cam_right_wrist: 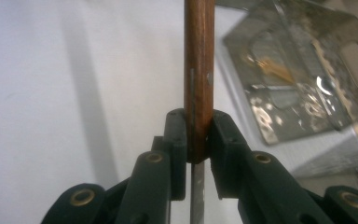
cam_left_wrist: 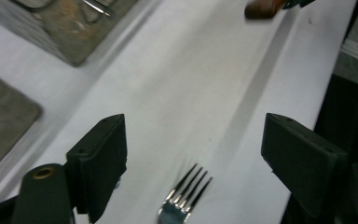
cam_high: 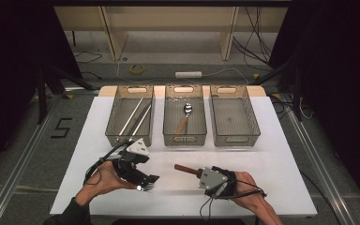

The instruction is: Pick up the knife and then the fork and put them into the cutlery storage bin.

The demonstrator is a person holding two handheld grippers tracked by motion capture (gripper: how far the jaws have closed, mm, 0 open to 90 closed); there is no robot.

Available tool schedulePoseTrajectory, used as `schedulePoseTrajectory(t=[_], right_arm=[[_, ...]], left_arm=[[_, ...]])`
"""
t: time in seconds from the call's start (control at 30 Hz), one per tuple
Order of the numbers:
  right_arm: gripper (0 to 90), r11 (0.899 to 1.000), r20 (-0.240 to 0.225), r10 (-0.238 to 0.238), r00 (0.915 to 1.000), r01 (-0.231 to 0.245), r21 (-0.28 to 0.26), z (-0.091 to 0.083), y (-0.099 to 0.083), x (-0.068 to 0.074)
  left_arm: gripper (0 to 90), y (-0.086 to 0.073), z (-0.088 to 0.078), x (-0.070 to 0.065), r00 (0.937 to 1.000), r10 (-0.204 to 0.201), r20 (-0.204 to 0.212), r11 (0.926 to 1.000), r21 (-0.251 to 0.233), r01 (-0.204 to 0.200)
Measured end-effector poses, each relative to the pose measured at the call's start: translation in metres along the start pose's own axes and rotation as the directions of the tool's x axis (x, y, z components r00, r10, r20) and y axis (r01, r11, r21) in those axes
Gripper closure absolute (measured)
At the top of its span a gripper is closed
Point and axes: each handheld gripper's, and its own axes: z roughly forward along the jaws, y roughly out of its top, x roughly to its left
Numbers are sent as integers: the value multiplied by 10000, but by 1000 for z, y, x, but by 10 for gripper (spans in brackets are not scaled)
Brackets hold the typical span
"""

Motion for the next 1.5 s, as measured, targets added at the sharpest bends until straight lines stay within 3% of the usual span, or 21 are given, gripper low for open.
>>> schedulePoseTrajectory(t=[0.07,0.2,0.27,0.4,0.57,0.73,0.9,0.93,1.0,1.13,1.27,1.33,1.5], right_arm=[[787,9989,97,459,9989,-459,-37,-3,-3,-9],[786,9913,260,1309,9911,-1305,-139,-10,-8,-30],[786,9835,322,1805,9830,-1799,-193,-13,-9,-41],[786,9639,395,2654,9633,-2642,-335,-17,-11,-63],[786,9190,335,3928,9190,-3910,-507,-23,-11,-93],[786,8805,434,4734,8798,-4711,-536,-26,-11,-124],[786,8352,413,5496,8344,-5474,-534,-22,-14,-152],[786,8230,432,5677,8221,-5654,-547,-21,-14,-157],[786,8095,460,5868,8084,-5845,-546,-19,-15,-167],[786,7683,442,6399,7671,-6379,-531,-15,-17,-185],[786,7473,610,6645,7448,-6625,-516,-10,-20,-201],[786,7414,707,6709,7382,-6696,-441,-7,-22,-207],[786,7103,926,7032,7050,-7022,-479,-1,-26,-221]], left_arm=[[213,-7,-2,2,9998,-193,-56,9992,-341,191],[197,-21,-3,4,9962,-558,-664,9926,-1112,482],[196,-25,-4,5,9936,-756,-837,9876,-1439,630],[191,-36,-9,8,9855,-1191,-1206,9707,-2227,901],[176,-47,-13,11,9750,-1589,-1555,9559,-2714,1125],[168,-55,-15,14,9692,-1680,-1801,9562,-2689,1158],[168,-60,-17,15,9655,-1730,-1948,9547,-2740,1158],[168,-61,-18,15,9647,-1737,-1978,9552,-2722,1162],[168,-63,-19,15,9633,-1761,-2028,9548,-2734,1170],[169,-66,-20,16,9609,-1822,-2085,9527,-2791,1201],[168,-68,-22,16,9596,-1821,-2145,9520,-2826,1175],[167,-69,-22,16,9584,-1850,-2175,9516,-2832,1195],[166,-70,-23,15,9576,-1769,-2273,9518,-2871,1077]])
